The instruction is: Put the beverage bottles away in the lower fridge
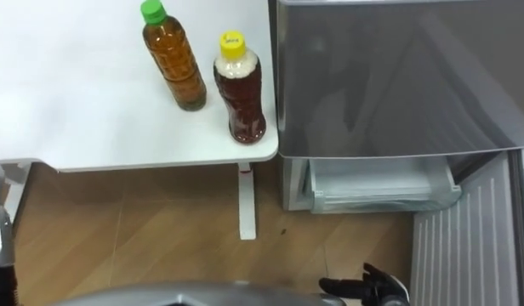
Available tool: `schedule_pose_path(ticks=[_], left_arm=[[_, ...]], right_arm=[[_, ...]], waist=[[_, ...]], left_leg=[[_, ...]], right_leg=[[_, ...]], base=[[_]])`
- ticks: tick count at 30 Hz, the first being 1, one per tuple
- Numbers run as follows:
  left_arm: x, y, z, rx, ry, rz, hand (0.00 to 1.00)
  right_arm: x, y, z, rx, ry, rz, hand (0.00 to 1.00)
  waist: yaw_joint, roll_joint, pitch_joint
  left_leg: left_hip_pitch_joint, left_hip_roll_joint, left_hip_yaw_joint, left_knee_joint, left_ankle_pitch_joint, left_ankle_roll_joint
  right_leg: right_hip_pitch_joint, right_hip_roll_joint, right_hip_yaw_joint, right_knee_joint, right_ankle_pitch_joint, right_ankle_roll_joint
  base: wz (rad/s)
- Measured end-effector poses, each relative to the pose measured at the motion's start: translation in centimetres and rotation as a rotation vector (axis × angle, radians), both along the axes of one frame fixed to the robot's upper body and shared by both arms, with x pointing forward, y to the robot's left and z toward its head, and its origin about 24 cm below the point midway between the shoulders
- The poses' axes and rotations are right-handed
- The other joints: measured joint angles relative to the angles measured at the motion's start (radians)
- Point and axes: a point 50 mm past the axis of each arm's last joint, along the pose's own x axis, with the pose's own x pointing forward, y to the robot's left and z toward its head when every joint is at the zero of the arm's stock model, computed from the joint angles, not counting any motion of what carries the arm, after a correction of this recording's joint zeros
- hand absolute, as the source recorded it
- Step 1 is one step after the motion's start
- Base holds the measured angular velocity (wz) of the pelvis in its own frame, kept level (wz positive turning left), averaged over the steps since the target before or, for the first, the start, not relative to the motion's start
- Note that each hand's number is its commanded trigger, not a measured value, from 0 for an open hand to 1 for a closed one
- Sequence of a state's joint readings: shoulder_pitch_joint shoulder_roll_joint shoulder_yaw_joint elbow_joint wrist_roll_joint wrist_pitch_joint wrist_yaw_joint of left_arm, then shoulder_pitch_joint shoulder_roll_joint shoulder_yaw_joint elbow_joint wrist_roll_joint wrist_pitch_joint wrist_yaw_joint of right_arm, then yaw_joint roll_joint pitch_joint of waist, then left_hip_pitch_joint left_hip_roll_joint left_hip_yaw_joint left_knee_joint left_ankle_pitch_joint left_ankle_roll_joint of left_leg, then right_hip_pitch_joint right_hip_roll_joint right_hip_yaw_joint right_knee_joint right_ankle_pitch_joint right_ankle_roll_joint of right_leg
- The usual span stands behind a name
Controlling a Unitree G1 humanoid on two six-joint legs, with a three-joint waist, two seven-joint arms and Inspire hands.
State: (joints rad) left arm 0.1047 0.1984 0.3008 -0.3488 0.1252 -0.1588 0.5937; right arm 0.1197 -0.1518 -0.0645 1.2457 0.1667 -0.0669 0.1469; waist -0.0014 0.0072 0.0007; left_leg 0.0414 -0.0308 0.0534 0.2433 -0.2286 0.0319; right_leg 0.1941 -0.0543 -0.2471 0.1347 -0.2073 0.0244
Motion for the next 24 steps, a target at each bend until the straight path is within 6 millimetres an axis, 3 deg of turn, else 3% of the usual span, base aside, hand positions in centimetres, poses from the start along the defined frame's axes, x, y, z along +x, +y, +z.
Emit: schedule_pose_path(ticks=[7,12,24], left_arm=[[1.2,-2.6,-0.4,0.033,0.078,-0.227,0.00],[2.2,-4.6,-0.7,0.030,0.123,-0.412,0.00],[3.0,-7.7,-1.0,-0.055,0.179,-0.776,0.00]], right_arm=[[0.1,0.0,0.0,0.008,0.000,0.002,0.00],[1.1,0.0,0.0,0.005,-0.001,0.038,0.00],[1.5,0.2,0.0,0.034,0.002,0.062,0.00]], waist=[[-0.006,0.005,0.0007],[-0.031,0.007,0.0027],[-0.058,0.000,0.0063]], left_leg=[[0.001,0.001,-0.001,-0.003,0.001,0.000],[-0.012,0.001,0.001,0.009,0.000,0.000],[-0.012,0.004,0.015,0.015,0.001,0.000]], right_leg=[[-0.003,0.001,-0.002,0.000,0.000,0.000],[-0.012,0.000,-0.005,0.000,0.000,0.000],[-0.005,0.000,0.003,0.000,0.000,0.000]], base=[[0.00],[0.01],[-0.02]])
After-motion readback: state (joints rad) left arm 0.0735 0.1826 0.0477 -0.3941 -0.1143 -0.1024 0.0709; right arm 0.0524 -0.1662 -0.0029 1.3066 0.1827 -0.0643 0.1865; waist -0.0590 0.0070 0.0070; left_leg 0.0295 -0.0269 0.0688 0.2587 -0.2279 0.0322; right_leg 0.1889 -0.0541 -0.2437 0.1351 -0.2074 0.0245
